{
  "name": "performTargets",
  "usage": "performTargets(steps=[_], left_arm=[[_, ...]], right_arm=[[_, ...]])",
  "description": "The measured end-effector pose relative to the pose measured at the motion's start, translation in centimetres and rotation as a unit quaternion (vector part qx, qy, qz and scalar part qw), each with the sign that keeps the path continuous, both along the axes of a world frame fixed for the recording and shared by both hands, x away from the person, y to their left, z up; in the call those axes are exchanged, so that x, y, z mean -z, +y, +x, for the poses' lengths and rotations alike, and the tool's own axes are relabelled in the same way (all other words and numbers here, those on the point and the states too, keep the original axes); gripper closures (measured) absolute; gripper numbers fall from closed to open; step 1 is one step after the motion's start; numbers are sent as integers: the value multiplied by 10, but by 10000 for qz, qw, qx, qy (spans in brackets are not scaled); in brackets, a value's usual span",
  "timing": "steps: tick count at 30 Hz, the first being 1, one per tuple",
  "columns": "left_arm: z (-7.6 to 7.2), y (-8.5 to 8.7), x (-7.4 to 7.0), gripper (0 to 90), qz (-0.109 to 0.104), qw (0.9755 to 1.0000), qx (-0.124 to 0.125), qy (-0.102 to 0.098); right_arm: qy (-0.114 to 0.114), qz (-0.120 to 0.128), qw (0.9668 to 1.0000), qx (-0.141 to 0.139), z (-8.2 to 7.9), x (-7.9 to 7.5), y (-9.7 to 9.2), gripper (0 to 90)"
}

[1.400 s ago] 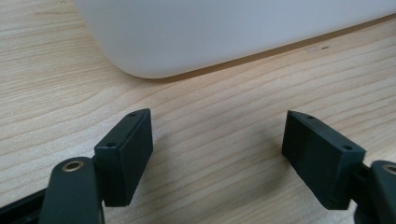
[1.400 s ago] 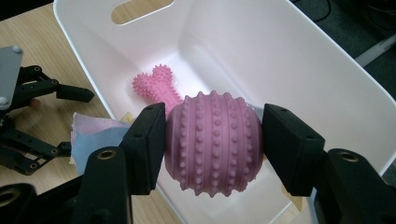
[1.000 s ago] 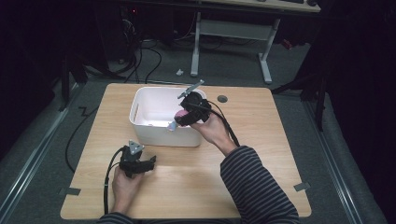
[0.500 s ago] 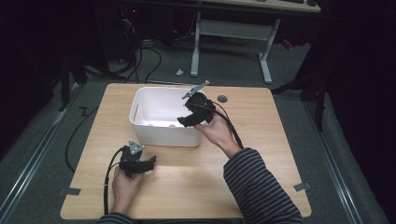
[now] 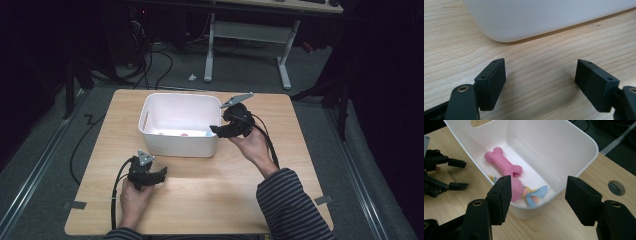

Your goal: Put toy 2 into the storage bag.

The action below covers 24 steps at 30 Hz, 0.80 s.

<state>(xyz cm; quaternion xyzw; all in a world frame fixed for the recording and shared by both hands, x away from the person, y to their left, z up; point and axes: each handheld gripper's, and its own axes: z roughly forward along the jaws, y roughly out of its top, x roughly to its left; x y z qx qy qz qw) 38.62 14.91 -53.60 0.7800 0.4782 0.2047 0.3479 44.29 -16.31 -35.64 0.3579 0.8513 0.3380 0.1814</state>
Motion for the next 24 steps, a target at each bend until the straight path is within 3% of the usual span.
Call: performTargets(steps=[14, 21, 24], left_arm=[[0, 0, 0, 250, 4, 10000, 1, 0], [0, 0, 0, 250, 6, 10000, 1, -2], [0, 0, 0, 250, 6, 10000, 0, -2]], right_arm=[[-97, 135, 9978, 645, -36, 26, -76, 396], [-49, 297, 9943, 1024, -48, 43, -107, 401], [-51, 247, 9936, 1101, -51, 47, -113, 403]])
